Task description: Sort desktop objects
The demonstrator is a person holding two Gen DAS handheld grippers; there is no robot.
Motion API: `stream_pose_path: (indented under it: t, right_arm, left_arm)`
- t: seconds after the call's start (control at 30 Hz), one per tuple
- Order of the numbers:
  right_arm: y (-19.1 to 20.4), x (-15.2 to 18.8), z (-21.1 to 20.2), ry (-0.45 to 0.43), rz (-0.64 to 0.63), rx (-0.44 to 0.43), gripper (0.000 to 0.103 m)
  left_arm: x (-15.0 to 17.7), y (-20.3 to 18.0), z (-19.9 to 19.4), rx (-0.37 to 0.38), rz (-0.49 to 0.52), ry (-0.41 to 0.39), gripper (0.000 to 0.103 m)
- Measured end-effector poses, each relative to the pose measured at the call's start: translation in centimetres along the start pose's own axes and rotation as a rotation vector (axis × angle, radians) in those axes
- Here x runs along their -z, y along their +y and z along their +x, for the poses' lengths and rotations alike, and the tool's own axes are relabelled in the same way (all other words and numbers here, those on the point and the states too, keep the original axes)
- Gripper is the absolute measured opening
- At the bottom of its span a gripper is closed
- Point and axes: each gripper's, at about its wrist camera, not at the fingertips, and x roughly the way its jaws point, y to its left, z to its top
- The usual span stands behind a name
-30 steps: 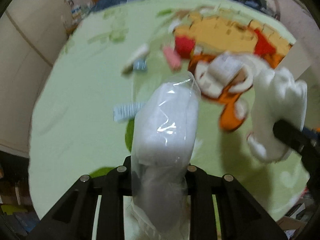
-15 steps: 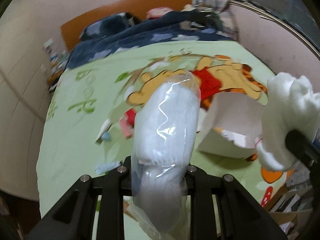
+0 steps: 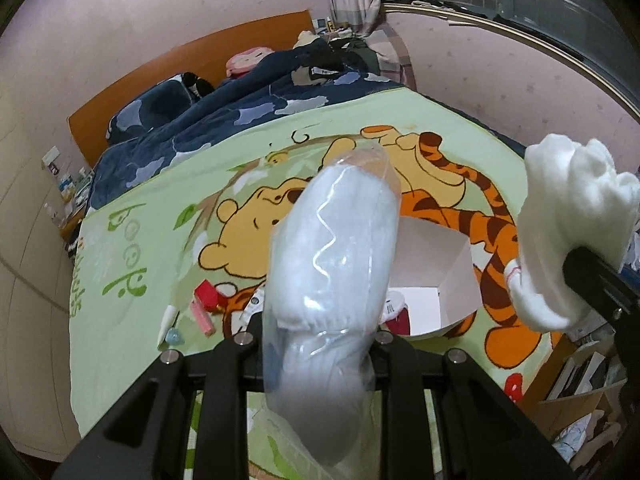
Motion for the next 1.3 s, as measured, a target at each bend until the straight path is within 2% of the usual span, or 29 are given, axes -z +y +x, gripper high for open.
stream_pose_path:
  t: [0.2, 0.53, 0.93, 1.3]
  right_arm:
    - [0.0, -0.5, 0.5, -0.006, -0.001, 0.001, 0.016]
    - [-0.4, -0.4, 1.2, 0.011, 0.014, 0.01, 0.016]
    - [-0.2, -0.3, 3.6, 0.043, 0.007, 0.0, 0.016]
    - [-1.0, 0.4, 6.0, 0.093, 0.021, 0.013, 0.016]
  left_arm:
    - [-1.0, -0.5, -0.4, 0.014, 0.015, -0.03, 0.024]
    - [-1.3, -1.5, 0.7, 0.027, 0.04, -0.014, 0.024]
    - [-1.9, -1.8, 3.1, 0.008, 0.045, 0.021, 0.024]
    - [-1.3, -3.0, 5.5, 0.039, 0.07, 0.09, 0.024]
